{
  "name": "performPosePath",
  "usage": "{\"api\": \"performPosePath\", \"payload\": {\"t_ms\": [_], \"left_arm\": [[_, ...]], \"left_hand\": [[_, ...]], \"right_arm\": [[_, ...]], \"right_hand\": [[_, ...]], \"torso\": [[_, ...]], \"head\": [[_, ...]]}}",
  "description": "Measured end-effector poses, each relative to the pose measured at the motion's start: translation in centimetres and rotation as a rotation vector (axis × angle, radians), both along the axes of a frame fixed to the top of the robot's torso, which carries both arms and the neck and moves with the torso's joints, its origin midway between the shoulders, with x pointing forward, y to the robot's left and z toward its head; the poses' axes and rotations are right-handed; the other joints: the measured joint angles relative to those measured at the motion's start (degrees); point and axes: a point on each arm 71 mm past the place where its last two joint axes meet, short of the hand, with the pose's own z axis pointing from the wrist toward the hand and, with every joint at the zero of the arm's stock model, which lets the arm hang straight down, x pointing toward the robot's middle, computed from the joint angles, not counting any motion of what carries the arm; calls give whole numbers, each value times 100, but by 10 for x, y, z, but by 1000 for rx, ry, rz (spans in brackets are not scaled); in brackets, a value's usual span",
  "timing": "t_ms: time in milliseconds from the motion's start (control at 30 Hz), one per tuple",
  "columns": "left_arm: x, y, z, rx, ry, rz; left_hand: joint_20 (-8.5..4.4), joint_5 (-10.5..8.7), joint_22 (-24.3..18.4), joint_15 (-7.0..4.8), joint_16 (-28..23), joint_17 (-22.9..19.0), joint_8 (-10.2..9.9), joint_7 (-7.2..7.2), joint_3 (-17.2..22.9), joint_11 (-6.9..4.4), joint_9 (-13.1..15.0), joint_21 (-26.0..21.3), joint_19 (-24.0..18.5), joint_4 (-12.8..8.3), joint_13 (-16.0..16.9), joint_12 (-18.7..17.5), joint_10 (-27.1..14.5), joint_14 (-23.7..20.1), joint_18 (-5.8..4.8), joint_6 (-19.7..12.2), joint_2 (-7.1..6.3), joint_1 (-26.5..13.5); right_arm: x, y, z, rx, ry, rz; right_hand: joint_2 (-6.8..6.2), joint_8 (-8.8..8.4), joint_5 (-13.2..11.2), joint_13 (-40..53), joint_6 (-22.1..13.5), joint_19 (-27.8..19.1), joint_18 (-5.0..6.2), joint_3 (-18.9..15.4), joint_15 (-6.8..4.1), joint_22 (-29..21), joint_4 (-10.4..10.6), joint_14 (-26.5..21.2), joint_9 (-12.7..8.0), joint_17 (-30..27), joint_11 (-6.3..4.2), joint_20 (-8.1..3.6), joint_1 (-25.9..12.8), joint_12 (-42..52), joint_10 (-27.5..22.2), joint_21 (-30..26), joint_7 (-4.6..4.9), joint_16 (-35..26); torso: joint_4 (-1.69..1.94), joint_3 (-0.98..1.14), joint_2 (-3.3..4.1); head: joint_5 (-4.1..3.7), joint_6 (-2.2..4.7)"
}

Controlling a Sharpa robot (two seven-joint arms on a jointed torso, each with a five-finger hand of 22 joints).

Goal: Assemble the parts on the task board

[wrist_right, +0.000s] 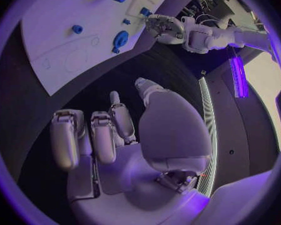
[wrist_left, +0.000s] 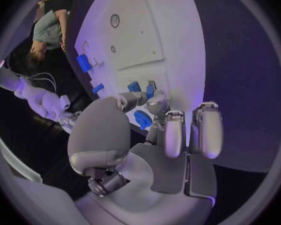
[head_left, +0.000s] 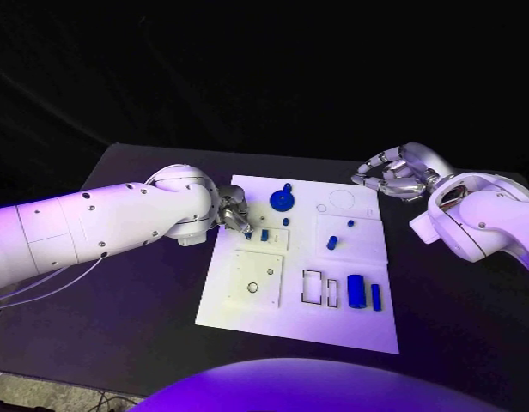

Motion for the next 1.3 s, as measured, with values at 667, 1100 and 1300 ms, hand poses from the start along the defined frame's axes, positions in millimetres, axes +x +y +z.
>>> {"api": "performPosePath", "payload": {"t_ms": [667, 1100, 1300], "left_arm": [[-1, 0, -1, 15, 22, -23], [0, 0, -1, 17, 25, -24], [2, -3, -1, 18, 31, -22]], "left_hand": [[0, -22, 5, 0, 0, 0, 28, 0, 0, 20, -25, 0, 0, -32, -8, 0, 20, -1, 0, 1, -37, -37], [0, -55, 4, 1, 0, 0, 28, -11, 0, 21, -40, 0, 0, -32, -11, 0, 20, -1, 0, 36, -27, -27], [0, -57, 3, 1, 0, 0, 50, -34, 0, 10, -57, 19, 0, -32, -18, -1, 73, -1, 0, 97, 63, -120]], "right_arm": [[1, -3, -1, -4, 2, -8], [2, -3, -1, -5, 2, -11], [2, -3, -1, -5, 3, -10]], "right_hand": [[0, 0, 0, 0, 0, 0, 0, 0, 0, -1, 0, 0, -1, 0, 0, 0, 0, 0, 0, 0, 0, 0], [0, 0, 0, 1, 0, 0, 0, 0, 0, 3, 0, 0, 4, 0, 0, 0, 0, 0, 0, 0, 0, 0], [0, 0, 0, 9, 0, 0, 0, 0, 0, 3, 0, 0, 3, 0, 0, 0, 0, 0, 0, 0, 0, 0]], "torso": [[4, -3, 4], [4, -3, 6], [3, -1, 6]], "head": [[-15, 4], [2, -2], [-1, -31]]}}
